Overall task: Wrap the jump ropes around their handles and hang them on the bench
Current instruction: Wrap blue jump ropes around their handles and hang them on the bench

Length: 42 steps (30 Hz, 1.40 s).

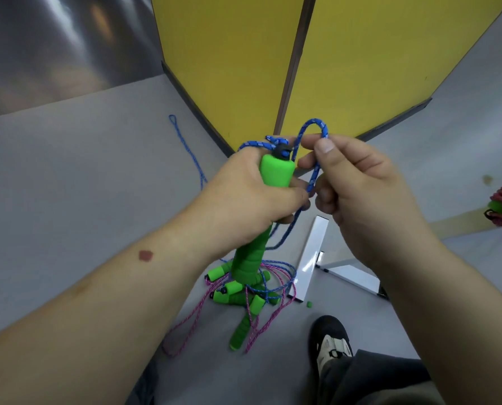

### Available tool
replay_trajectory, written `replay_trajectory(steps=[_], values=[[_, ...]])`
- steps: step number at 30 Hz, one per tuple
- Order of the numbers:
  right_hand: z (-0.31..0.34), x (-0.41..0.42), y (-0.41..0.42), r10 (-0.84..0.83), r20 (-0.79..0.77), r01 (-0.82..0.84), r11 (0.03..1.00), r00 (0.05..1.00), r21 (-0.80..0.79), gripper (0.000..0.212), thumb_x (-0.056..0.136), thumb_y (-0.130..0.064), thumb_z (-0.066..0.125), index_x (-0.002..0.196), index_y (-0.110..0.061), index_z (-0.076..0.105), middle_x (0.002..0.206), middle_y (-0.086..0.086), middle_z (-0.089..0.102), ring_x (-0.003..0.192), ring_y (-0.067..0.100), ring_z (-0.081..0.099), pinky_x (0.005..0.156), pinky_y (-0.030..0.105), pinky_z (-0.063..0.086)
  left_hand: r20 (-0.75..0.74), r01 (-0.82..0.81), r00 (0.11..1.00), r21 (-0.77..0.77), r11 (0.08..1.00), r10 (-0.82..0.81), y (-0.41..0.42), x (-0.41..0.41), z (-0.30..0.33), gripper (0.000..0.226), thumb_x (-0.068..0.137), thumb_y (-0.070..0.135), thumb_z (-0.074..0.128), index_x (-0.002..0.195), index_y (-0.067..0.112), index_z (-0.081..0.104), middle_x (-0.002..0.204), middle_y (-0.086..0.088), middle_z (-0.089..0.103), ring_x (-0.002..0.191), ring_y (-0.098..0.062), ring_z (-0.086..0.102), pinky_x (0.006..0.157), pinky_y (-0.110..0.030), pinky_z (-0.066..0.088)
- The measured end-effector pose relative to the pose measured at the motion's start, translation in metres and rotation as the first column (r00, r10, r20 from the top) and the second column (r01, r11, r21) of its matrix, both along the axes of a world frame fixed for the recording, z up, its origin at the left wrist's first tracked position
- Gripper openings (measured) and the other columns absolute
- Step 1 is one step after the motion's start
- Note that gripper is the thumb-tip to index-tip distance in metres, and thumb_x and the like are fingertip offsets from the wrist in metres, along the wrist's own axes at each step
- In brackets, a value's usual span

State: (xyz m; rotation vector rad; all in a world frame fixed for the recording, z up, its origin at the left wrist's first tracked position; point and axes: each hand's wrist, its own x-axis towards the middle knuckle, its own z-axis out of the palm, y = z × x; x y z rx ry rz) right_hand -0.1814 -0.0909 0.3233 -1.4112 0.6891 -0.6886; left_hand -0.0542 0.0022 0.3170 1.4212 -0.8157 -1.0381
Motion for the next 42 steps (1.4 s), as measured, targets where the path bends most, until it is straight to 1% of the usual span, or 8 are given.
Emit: replay_trajectory(steps=[5,11,15,20,23,31,37,42], values=[[-0.007,0.001,0.002,0.017,-0.055,-0.014,0.999,0.998,0.046,0.02,0.103,-0.024,0.054,0.103,-0.014,0.072,0.08,0.007,0.062,0.051,0.011,0.039,0.047,0.023,0.033,-0.205,-0.116,0.975,-0.115,0.987,0.09,0.0,0.005,0.006,0.069,0.092,-0.007,0.07,0.151,0.017,0.042,0.081,-0.008,0.073,0.068,-0.018,0.068,0.065,-0.027,0.056],[-0.01,0.0,0.005,0.296,-0.222,-0.282,0.955,0.929,0.091,0.02,0.101,-0.024,0.057,0.094,-0.019,0.076,0.085,-0.001,0.072,0.058,0.012,0.046,0.052,0.024,0.038,-0.448,-0.34,0.852,-0.084,0.937,0.27,-0.001,0.019,0.013,0.05,0.094,-0.002,0.069,0.138,0.016,0.051,0.084,-0.01,0.073,0.071,-0.022,0.069,0.058,-0.03,0.058],[-0.006,0.0,0.006,0.202,-0.164,-0.208,0.978,0.966,-0.019,0.017,0.101,-0.015,0.058,0.097,-0.014,0.074,0.079,-0.001,0.071,0.056,0.011,0.045,0.052,0.022,0.038,-0.365,-0.347,0.88,-0.057,0.936,0.304,0.001,0.028,0.009,0.059,0.087,-0.004,0.073,0.138,0.015,0.05,0.099,-0.011,0.078,0.085,-0.023,0.077,0.056,-0.025,0.054],[0.003,0.001,0.002,0.027,0.019,-0.027,1.0,0.999,-0.011,0.02,0.102,-0.016,0.056,0.096,-0.02,0.074,0.082,-0.005,0.07,0.051,0.011,0.04,0.05,0.024,0.033,-0.098,0.014,0.995,0.005,1.0,-0.013,0.001,0.007,-0.003,0.07,0.081,0.003,0.077,0.143,0.026,0.054,0.109,-0.016,0.077,0.104,-0.033,0.074,0.061,-0.024,0.054],[0.001,0.0,0.002,-0.007,0.011,0.007,1.0,1.0,0.024,0.021,0.101,-0.018,0.057,0.097,-0.024,0.077,0.085,-0.001,0.068,0.049,0.012,0.038,0.05,0.025,0.031,-0.024,0.012,1.0,-0.008,1.0,-0.012,-0.001,0.003,-0.004,0.064,0.084,0.006,0.077,0.141,0.027,0.056,0.09,-0.005,0.076,0.084,-0.024,0.073,0.067,-0.026,0.055],[-0.003,0.002,0.005,0.008,0.019,-0.009,0.999,1.0,0.053,0.016,0.096,-0.024,0.064,0.089,-0.025,0.078,0.082,0.0,0.068,0.054,0.01,0.044,0.052,0.024,0.037,-0.05,-0.033,0.998,-0.074,0.997,0.03,-0.001,-0.001,0.0,0.063,0.089,0.001,0.077,0.144,0.021,0.053,0.085,0.003,0.073,0.076,-0.011,0.07,0.066,-0.025,0.055],[-0.01,0.001,0.005,0.196,-0.094,-0.188,0.978,0.976,0.086,0.02,0.091,-0.032,0.061,0.092,-0.021,0.077,0.09,0.003,0.074,0.059,0.014,0.046,0.053,0.026,0.039,-0.379,-0.299,0.903,-0.215,0.93,0.203,0.0,0.016,0.016,0.05,0.095,-0.006,0.066,0.138,0.013,0.05,0.068,-0.003,0.065,0.063,-0.018,0.06,0.053,-0.025,0.052],[-0.009,0.001,0.008,0.216,-0.107,-0.221,0.975,0.97,-0.036,0.017,0.099,-0.018,0.057,0.101,-0.018,0.074,0.085,0.0,0.074,0.063,0.014,0.051,0.057,0.025,0.044,-0.373,-0.38,0.876,-0.144,0.914,0.305,0.002,0.028,0.013,0.052,0.094,-0.002,0.068,0.14,0.014,0.048,0.089,-0.007,0.07,0.075,-0.017,0.07,0.057,-0.024,0.052]])
